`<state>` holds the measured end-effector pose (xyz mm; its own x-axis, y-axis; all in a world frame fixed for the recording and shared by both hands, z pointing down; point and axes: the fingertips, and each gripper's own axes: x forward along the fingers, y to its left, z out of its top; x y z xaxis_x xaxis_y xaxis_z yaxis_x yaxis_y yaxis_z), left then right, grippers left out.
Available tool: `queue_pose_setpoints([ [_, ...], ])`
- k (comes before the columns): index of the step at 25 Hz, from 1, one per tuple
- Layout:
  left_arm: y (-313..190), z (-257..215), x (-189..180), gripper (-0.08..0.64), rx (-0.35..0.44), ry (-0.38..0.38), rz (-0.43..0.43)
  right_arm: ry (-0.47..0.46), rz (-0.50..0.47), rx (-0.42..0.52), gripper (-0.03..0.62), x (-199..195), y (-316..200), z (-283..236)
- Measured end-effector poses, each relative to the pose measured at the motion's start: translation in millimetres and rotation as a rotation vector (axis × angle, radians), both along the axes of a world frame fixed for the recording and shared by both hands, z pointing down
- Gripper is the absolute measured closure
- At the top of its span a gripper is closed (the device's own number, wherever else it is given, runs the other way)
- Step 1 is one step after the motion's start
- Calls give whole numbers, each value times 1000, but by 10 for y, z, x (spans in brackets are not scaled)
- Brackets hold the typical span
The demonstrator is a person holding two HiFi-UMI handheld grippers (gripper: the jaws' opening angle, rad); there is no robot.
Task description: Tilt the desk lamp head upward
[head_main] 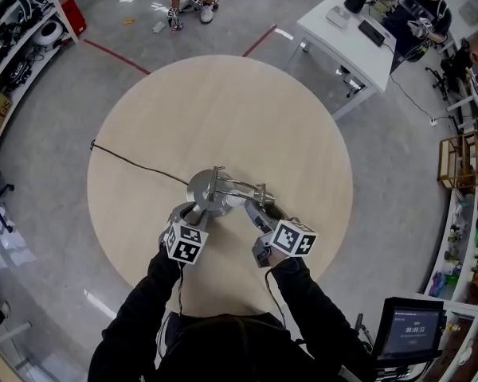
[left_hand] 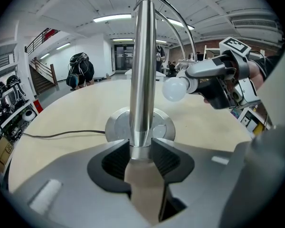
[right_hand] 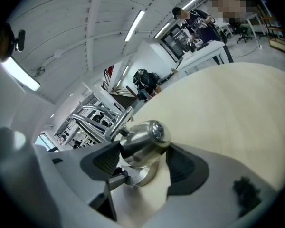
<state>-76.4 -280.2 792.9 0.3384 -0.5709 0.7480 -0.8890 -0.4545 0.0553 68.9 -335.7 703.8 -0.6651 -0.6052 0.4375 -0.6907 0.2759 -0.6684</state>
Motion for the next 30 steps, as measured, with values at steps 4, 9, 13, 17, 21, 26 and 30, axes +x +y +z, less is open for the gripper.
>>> queue_pose_setpoints([
  [4,49,-51,-10,410,-10,-5,10,19,9,23,282,103,38,-176],
  [9,71,-79,1,410,-6,-2,10,52,24,57,285,230,54,-368],
  [13,126,-116,8,410,-4,2,17,107,31,94,291,314,105,-554],
  [17,72,-110,-23,410,-4,1,23,171,33,133,298,367,34,-723],
  [21,113,-165,-11,410,-3,-2,28,264,25,173,299,434,57,-971],
  [26,52,-126,-4,410,-4,2,29,402,1,233,301,479,-45,-1248],
  [30,-40,-82,35,410,-3,6,32,497,-18,281,302,506,-160,-1432],
])
